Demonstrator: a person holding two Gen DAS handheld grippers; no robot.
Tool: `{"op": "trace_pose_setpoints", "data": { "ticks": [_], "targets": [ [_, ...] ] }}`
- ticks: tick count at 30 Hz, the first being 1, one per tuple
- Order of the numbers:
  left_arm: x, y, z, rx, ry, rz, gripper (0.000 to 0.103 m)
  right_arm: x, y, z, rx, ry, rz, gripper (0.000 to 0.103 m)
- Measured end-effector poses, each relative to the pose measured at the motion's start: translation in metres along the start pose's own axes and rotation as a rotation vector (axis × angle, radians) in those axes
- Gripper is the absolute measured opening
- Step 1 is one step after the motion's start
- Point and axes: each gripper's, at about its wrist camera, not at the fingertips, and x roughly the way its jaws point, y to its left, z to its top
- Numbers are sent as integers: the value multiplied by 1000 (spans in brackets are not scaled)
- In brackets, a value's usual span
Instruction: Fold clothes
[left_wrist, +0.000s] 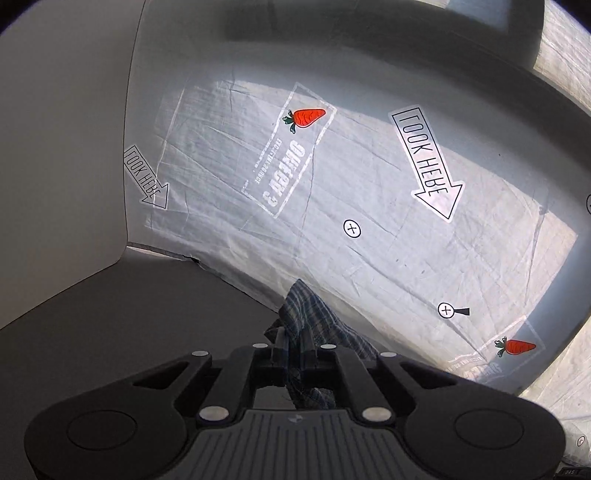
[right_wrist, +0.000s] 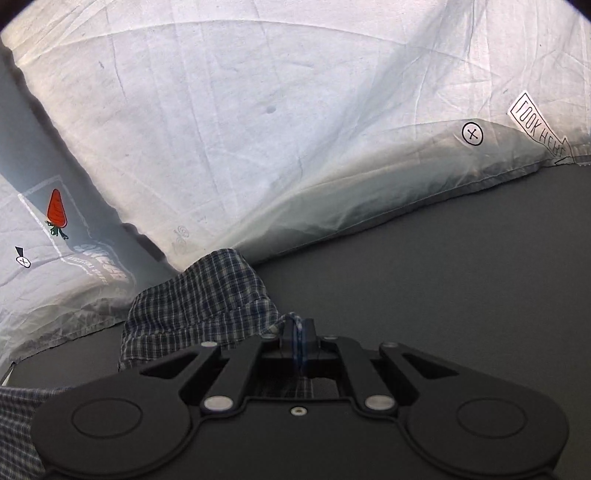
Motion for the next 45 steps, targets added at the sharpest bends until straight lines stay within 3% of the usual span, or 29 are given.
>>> {"op": "trace_pose_setpoints", "data": {
  "ticks": [4, 12, 14, 17, 20, 26, 31, 34, 37, 40, 43, 45],
  "targets": [
    [36, 39, -44, -19, 141, 89, 6, 22, 7, -3, -46, 27, -58, 3],
    [60, 63, -93, 21, 264, 170, 6, 51, 21, -2, -200, 39, -187, 1],
    [62, 69, -96, 18, 276, 176, 6, 47, 24, 3, -255, 35, -196, 3],
    [60, 74, -96, 2, 281, 158, 6, 18, 28, 6, -314, -48, -189, 18],
    [52, 70, -93, 21, 262, 140, 6, -21, 20, 1, -279, -93, -137, 24],
    [18, 43, -85, 57, 194, 21, 7, -94, -6, -46, -177, -92, -19, 38],
    [-24, -7, -96, 197, 134, -125, 7, -150, -37, -101, -66, -72, 40, 38],
    [-55, -45, -119, 299, 136, -237, 7, -175, -55, -132, -27, -70, 39, 38],
    [-80, -77, -154, 406, 172, -356, 7, -191, -74, -157, 46, -43, 56, 38],
    [-91, -100, -197, 483, 290, -442, 10, -200, -87, -177, 90, -18, 76, 39],
    [-88, -109, -238, 542, 450, -475, 13, -206, -93, -192, 124, 4, 113, 39],
    [-88, -104, -251, 531, 516, -467, 22, -209, -94, -199, 138, 15, 143, 36]
  ]
}}
